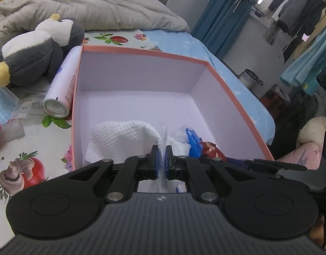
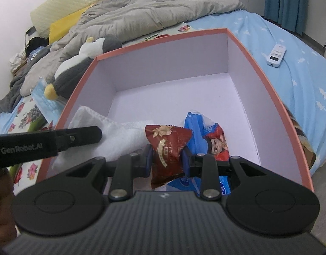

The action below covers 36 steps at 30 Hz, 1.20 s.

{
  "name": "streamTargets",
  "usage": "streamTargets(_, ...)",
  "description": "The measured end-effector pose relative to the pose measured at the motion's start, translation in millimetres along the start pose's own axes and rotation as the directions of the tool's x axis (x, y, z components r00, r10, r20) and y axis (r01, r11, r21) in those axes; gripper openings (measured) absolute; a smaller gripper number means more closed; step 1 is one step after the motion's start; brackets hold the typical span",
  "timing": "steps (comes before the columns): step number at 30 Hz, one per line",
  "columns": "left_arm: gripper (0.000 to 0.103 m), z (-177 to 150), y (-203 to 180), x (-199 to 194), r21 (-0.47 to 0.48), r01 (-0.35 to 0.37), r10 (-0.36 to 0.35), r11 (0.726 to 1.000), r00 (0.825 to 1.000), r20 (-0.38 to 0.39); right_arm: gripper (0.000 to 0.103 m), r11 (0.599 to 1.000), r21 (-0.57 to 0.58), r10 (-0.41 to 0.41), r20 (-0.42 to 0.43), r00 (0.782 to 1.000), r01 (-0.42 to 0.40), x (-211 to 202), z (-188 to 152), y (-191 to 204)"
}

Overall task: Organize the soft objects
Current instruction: 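Carry the wipe and snack packet into the pink box with both grippers, then open both grippers to release the wipe and packet, then withdraw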

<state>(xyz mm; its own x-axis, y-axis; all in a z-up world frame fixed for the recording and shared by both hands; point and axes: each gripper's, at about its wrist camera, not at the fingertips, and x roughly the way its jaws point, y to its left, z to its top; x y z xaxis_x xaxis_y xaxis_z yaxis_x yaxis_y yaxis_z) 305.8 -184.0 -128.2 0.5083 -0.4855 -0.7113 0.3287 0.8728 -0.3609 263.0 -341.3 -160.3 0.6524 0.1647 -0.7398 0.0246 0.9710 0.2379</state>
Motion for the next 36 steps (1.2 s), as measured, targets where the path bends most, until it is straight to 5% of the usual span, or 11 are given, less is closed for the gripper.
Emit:
streamTargets(4, 0.010, 1, -1, -2, -0.009, -0.008, 0.008, 1.000, 1.000, 0.009, 0.040, 1.000, 0.006, 0.014, 0.001, 1.000, -0.014, -1, 2, -1)
streamTargets(6, 0.046, 2, 0, -3, -0.014, -0.007, 0.007, 1.000, 1.000, 0.004, 0.063, 1.000, 0.016, 0.020, 0.007, 1.000, -0.021, -4, 3, -3)
streamTargets(7, 0.052, 2, 0, -3, -0.013, -0.008, 0.008, 1.000, 1.000, 0.002, 0.063, 1.000, 0.017, 0.021, 0.018, 1.000, -0.022, -6, 3, -3)
streamTargets(19, 0.053, 1, -19, -63, 0.031, -0.005, 0.001, 1.000, 0.993, 0.121, 0.063, 1.000, 0.000, 0.026, 0.130, 0.991, -0.026, -56, 6, 13)
streamTargets(36, 0.053, -26, -24, -195, 0.046, -0.096, 0.077, 0.994, 0.947, 0.310, 0.063, 0.990, -0.117, 0.098, 0.221, 0.970, -0.073, -117, -6, 71)
